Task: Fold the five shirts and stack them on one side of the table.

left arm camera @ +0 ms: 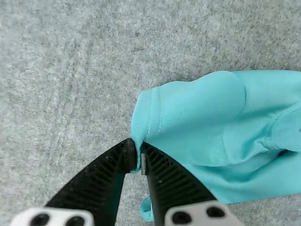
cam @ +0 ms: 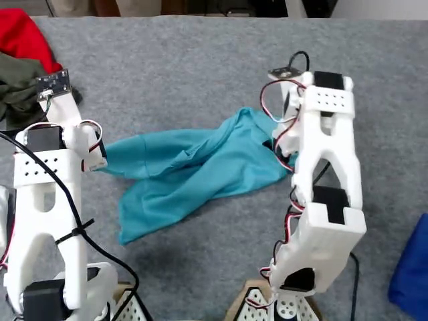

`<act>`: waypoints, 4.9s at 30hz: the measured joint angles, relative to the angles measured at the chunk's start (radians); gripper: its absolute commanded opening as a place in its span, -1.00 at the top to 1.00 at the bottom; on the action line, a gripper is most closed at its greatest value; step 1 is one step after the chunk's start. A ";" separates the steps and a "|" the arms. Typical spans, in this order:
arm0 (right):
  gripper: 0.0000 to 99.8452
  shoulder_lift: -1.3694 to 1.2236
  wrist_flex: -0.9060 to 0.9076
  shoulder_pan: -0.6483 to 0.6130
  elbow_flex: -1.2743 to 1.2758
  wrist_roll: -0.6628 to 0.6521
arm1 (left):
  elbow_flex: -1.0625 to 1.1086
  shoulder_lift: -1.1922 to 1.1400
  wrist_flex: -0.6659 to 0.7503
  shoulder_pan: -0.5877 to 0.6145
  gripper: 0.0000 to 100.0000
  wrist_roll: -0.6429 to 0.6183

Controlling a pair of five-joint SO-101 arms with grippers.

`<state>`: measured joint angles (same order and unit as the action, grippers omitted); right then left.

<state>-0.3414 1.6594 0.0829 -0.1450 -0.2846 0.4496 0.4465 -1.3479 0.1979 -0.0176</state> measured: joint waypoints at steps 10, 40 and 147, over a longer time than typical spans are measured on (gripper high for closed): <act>0.69 0.000 -0.216 -0.002 0.121 0.000 | 0.000 0.000 0.000 0.000 0.96 0.000; 0.99 -0.092 0.054 -0.017 -0.273 -0.005 | -0.192 0.000 0.000 0.000 0.96 0.000; 0.70 0.664 -0.144 -0.591 0.979 -0.345 | 0.117 -0.015 0.077 -0.048 0.28 -0.041</act>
<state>0.3230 1.5152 -0.5079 0.8339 -0.6299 0.5662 0.4312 -1.2712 0.1504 -0.0591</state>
